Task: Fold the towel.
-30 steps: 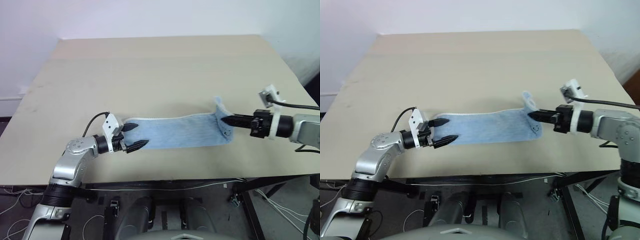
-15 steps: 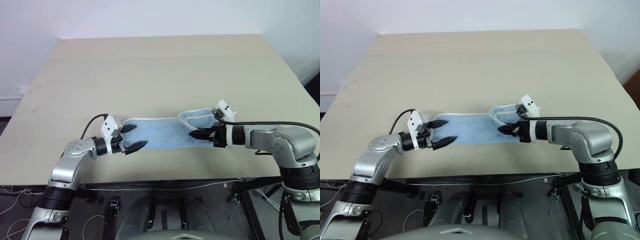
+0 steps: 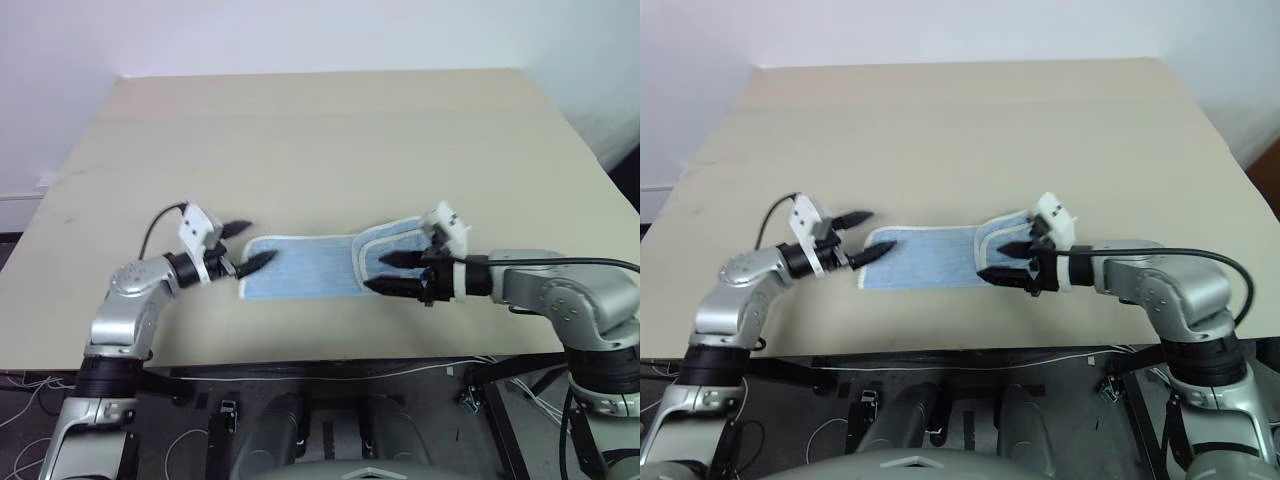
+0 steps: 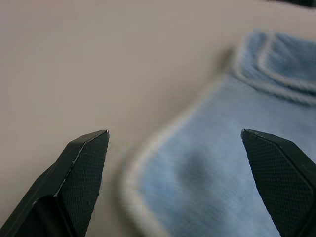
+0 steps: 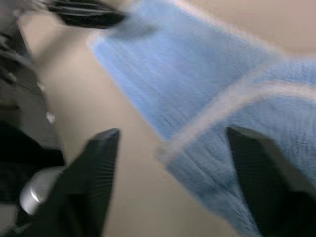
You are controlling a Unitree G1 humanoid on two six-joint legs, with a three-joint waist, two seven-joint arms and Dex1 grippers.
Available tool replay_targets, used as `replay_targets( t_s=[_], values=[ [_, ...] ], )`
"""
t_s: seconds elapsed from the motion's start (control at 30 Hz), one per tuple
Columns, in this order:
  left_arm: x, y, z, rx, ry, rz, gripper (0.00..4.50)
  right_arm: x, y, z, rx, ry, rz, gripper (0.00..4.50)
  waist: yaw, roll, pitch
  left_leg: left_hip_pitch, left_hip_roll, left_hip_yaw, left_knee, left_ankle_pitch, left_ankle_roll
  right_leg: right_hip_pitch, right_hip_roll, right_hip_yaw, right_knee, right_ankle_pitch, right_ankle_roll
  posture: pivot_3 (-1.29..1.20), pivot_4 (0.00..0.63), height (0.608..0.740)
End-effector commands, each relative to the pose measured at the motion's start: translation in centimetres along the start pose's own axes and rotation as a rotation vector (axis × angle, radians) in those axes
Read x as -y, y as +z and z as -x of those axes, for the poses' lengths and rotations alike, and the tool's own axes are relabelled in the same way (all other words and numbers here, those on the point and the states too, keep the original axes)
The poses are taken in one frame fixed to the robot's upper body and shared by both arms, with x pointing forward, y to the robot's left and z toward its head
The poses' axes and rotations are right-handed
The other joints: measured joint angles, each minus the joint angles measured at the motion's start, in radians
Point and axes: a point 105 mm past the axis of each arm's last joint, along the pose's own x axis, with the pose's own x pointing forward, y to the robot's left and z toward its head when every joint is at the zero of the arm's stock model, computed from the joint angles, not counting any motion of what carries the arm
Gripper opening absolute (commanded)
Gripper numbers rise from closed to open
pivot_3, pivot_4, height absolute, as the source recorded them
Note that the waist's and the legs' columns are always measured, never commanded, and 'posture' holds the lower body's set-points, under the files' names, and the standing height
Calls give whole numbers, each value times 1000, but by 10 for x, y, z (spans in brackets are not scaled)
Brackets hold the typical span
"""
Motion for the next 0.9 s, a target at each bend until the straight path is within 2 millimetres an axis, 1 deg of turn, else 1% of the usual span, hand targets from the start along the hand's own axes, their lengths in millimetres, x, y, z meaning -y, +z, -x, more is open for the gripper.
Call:
replay_targets(
  t_s=[0.03, 0.1, 0.13, 0.2, 0.23, 0.3, 0.33, 0.43, 0.53, 0.57, 0.63, 0.7, 0.8, 0.9],
  values=[
    [-8, 43, -5, 175, 9, -35, 4500, 1, 29, 20, 157, -28, 75, 3740, 1, 0, 0, 0, 0, 0, 0, 0, 0, 0, 0, 0, 0, 1, 2, 0, 150, 740],
    [-3, 57, -16, 225, -24, -23, 4500, 8, 34, 26, 217, -29, -4, 3740, 1, 0, 0, 0, 0, 0, 0, 0, 0, 0, 0, 0, 0, 1, 2, 0, 150, 740],
    [1, 63, -24, 248, -40, -18, 4321, 10, 37, 27, 245, -30, -12, 3771, 0, -1, 0, 0, 0, 0, 1, 0, 0, 0, 0, 0, 0, 1, 2, 0, 150, 740],
    [12, 73, -36, 284, -87, -4, 3866, 18, 36, 29, 272, -65, -4, 3350, -1, 0, 0, 0, 0, 0, 1, 1, 1, 1, 0, 0, 0, 2, 3, 0, 150, 740],
    [19, 79, -44, 307, -116, 0, 3594, 22, 32, 29, 277, -90, 14, 3151, 0, 0, 0, 0, 0, 0, 1, 1, 2, 1, 0, 0, 0, 2, 3, 0, 150, 740],
    [31, 85, -58, 340, -153, 17, 2882, 32, 27, 29, 297, -133, 19, 2480, 0, 0, 0, 0, 0, 0, 1, 1, 2, 1, 1, 0, 0, 2, 3, 0, 150, 740],
    [37, 84, -66, 350, -171, 24, 2595, 38, 27, 30, 326, -160, 11, 2175, 0, -1, 0, 0, 0, 0, 1, 1, 2, 1, 1, 0, 0, 2, 3, 0, 150, 740],
    [54, 73, -85, 343, -225, 40, 1497, 56, 24, 34, 386, -238, -6, 1060, -2, 0, 0, 0, -1, 0, 2, 2, 2, 1, 1, 0, 1, 2, 4, 0, 150, 740],
    [73, 63, -102, 334, -280, 47, 434, 66, 10, 32, 371, -287, -11, 21, -1, 0, -1, 1, -1, 1, 2, 2, 2, 1, 1, 1, 2, 2, 4, 0, 150, 740],
    [77, 62, -109, 333, -289, 52, 85, 69, 7, 30, 378, -301, -15, 0, -2, 0, -1, 1, 0, 0, 2, 2, 2, 1, 2, 1, 2, 2, 4, 0, 150, 740],
    [89, 56, -117, 314, -336, 27, 13, 74, 3, 28, 404, -329, -23, 0, -2, 0, -1, 1, 0, 1, 2, 2, 2, 1, 2, 1, 2, 2, 4, 0, 150, 740],
    [100, 48, -121, 279, -401, 19, 13, 77, -1, 25, 413, -353, -29, 0, -3, 0, -1, 1, -1, 1, 2, 2, 2, 1, 2, 1, 2, 2, 4, 0, 150, 740],
    [110, 35, -129, 219, -448, -35, 13, 82, -11, 16, 376, -396, -7, 0, -2, 0, -1, 1, -1, 1, 2, 2, 2, 0, 2, 1, 2, 2, 4, 0, 150, 740],
    [121, 39, -133, 240, -516, 1, 13, 88, -17, 6, 341, -440, 34, 0, -2, 0, -1, 1, -1, 0, 2, 2, 2, 1, 2, 1, 2, 3, 4, 0, 150, 740]
  ],
)
